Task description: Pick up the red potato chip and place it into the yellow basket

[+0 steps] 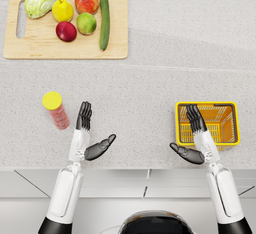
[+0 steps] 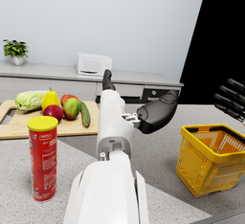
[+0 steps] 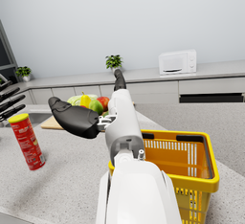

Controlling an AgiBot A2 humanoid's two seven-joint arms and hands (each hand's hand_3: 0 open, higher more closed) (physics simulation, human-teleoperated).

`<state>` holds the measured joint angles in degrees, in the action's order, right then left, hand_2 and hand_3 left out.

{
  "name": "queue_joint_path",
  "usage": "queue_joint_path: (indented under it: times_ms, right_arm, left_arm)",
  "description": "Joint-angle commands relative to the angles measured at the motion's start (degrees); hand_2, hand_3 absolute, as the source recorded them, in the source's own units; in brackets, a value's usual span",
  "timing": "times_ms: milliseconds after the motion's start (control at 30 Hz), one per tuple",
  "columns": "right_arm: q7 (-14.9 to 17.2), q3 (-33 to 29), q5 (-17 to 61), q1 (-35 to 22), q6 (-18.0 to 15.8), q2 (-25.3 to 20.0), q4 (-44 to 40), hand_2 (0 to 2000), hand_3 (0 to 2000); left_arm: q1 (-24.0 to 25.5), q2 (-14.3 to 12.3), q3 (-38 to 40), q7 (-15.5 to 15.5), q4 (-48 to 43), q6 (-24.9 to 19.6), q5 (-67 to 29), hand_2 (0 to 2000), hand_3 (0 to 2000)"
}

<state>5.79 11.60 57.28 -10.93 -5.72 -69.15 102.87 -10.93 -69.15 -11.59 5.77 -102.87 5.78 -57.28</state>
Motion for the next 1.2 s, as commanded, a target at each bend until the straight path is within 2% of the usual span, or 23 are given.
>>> queue_joint_path:
  times_ms: [33,333,367,400,467,567,700,867,967,1100,1200]
  right_arm:
    - [0.0,0.0,0.0,0.0,0.0,0.0,0.0,0,0]
    - [0.0,0.0,0.0,0.0,0.0,0.0,0.0,0,0]
    - [0.0,1.7,0.0,-0.1,0.0,-0.1,-0.9,0,0]
    - [-1.6,1.0,0.0,-0.9,1.6,-0.7,-0.2,0,0]
    - [-3.7,-4.4,0.0,-3.9,3.6,-2.2,1.4,0,0]
    - [-5.0,-10.5,0.0,-7.2,4.9,-2.4,1.3,0,0]
    - [-5.6,-16.3,10.2,-7.8,5.5,-2.2,0.6,0,0]
    - [-5.7,-20.5,21.0,-5.4,5.7,-2.9,-0.5,0,0]
    - [-5.8,-20.1,23.1,-4.8,5.7,-3.2,-0.2,0,0]
    - [-5.8,-17.1,24.0,-3.4,5.7,-3.6,2.2,0,0]
    - [-5.8,-15.6,24.2,-2.9,5.7,-3.9,3.7,0,0]
  left_arm:
    - [0.0,0.0,0.0,0.0,0.0,0.0,0.0,0,0]
    - [0.0,0.0,0.0,0.0,0.0,0.0,0.0,0,0]
    - [-0.1,-0.1,-1.7,0.0,0.9,0.0,0.0,0,0]
    - [-1.4,-0.9,0.0,-1.6,0.9,-1.6,0.0,0,0]
    - [-4.3,-2.3,4.1,-3.6,0.5,-3.6,0.0,0,0]
    - [-8.9,-2.8,10.0,-5.0,3.3,-5.0,-2.5,0,0]
    - [-12.0,-2.1,16.9,-5.6,6.1,-5.6,-12.7,0,0]
    - [-12.4,-2.4,22.3,-5.7,10.0,-5.7,-24.8,0,0]
    - [-13.0,-2.5,23.3,-5.8,14.9,-5.8,-27.7,0,0]
    - [-11.6,-3.0,20.2,-5.8,23.8,-5.8,-29.0,0,0]
    - [-12.6,-3.2,18.7,-5.8,30.3,-5.8,-29.3,0,0]
